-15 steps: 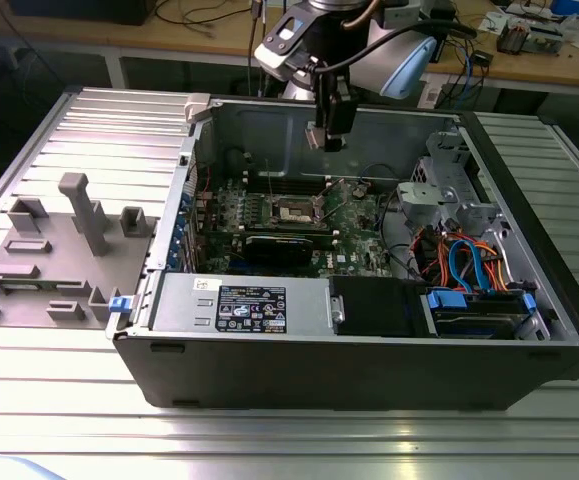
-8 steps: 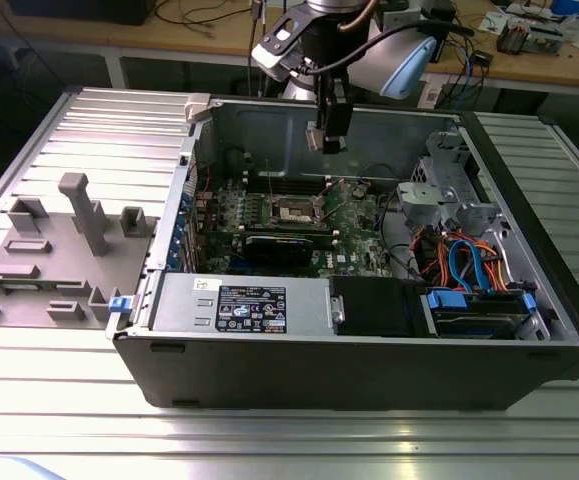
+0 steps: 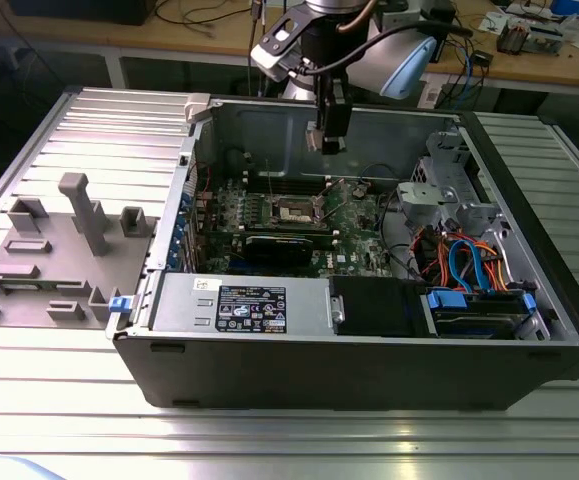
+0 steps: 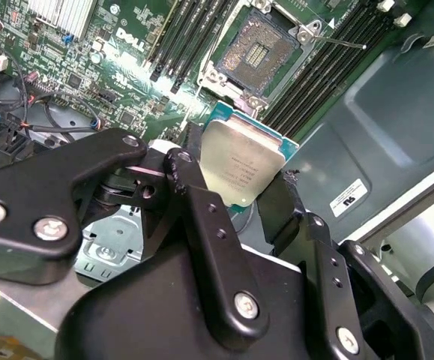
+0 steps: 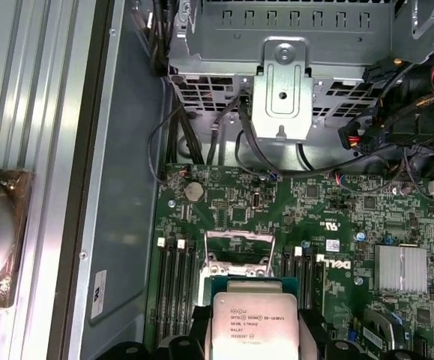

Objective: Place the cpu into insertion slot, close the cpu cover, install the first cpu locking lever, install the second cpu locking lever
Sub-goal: 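Place the cpu into insertion slot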

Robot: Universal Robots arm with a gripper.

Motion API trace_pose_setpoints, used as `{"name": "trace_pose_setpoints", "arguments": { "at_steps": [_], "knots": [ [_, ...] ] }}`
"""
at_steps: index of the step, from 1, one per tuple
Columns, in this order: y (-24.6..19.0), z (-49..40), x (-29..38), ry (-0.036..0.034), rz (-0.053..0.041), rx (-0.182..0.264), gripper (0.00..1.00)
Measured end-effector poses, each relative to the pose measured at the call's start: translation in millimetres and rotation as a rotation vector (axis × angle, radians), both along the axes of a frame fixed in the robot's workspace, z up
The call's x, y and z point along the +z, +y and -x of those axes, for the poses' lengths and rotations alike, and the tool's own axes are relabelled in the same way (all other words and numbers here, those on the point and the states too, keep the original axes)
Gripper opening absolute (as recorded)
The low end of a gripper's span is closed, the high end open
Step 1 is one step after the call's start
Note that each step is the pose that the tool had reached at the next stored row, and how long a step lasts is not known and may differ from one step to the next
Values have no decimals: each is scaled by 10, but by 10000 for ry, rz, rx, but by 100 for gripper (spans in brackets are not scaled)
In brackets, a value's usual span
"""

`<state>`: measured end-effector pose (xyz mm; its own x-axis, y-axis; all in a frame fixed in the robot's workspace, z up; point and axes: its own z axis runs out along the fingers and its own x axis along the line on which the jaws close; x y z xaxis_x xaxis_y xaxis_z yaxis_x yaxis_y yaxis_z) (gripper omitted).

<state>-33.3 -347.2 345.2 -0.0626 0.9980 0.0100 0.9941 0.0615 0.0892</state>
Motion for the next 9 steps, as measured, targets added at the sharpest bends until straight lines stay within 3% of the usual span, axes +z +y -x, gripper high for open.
{"name": "trace_pose_setpoints", "arguments": {
  "at_steps": [9],
  "knots": [
    [0,2,-26,23,0,-1,54]
  ]
}}
